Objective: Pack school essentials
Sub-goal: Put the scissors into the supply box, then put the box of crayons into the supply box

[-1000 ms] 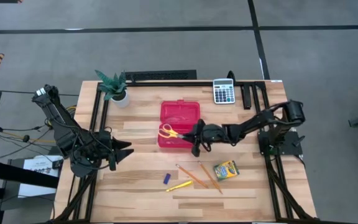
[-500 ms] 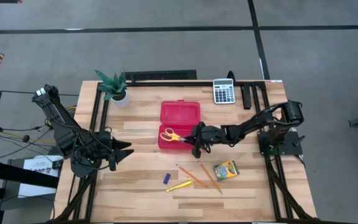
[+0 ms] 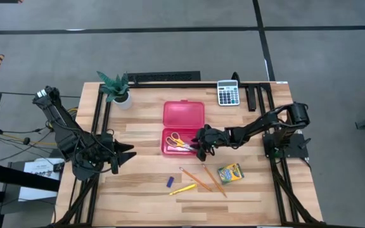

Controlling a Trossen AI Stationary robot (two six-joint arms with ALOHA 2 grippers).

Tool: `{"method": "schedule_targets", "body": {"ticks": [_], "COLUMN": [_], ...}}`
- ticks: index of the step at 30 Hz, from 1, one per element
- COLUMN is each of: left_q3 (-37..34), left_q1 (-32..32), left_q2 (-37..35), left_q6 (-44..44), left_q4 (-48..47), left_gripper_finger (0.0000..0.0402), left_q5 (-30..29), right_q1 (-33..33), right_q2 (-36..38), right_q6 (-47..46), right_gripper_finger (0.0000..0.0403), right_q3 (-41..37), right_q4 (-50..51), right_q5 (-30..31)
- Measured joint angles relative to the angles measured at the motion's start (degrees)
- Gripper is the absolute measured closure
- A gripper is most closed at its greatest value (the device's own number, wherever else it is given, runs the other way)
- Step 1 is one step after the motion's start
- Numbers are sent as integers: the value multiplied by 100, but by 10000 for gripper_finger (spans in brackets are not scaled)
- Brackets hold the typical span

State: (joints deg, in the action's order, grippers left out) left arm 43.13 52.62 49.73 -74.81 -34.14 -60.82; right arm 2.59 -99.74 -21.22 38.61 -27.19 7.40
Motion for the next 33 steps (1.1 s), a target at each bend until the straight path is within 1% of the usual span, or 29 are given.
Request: {"method": "schedule_targets", "body": {"ticks": [2, 5, 7, 9, 14, 16, 19, 23, 26, 29, 33], "left_q3": [0, 0, -2, -2, -2, -2, -2, -2, -2, -2, -4], "left_q1": [0, 0, 0, 0, 0, 0, 0, 0, 0, 0, 0], "left_q2": [1, -1, 0, 1, -1, -1, -1, -1, -1, 0, -1], "left_q6": [0, 0, -1, 0, 6, 11, 15, -50, -91, -92, -218], "left_q4": [-1, -45, -102, -126, -154, -157, -163, -220, -285, -369, -498], "left_gripper_finger": [193, 193, 193, 193, 193, 193, 193, 193, 193, 193, 193], "left_q5": [0, 5, 11, 15, 17, 17, 24, 50, 50, 50, 50], "right_q1": [-1, -24, -44, 10, 418, 721, 1304, 2199, 2804, 3250, 3514], "right_q2": [19, 296, 642, 1074, 2417, 2872, 3302, 3603, 3668, 3608, 3309], "right_q6": [7, 7, -17, -31, -293, -480, -949, -1787, -2408, -2791, -2720], "right_gripper_finger": [204, 170, 158, 155, 160, 162, 162, 162, 154, 131, 87], "right_q3": [0, 8, 6, 7, 13, 11, 11, 9, 9, 9, 58], "right_q4": [-8, -4, 198, 419, 1827, 2558, 3539, 4485, 5055, 5383, 5377], "right_q5": [-1, -7, -9, -9, -25, -22, -23, -40, -72, -70, -66]}}
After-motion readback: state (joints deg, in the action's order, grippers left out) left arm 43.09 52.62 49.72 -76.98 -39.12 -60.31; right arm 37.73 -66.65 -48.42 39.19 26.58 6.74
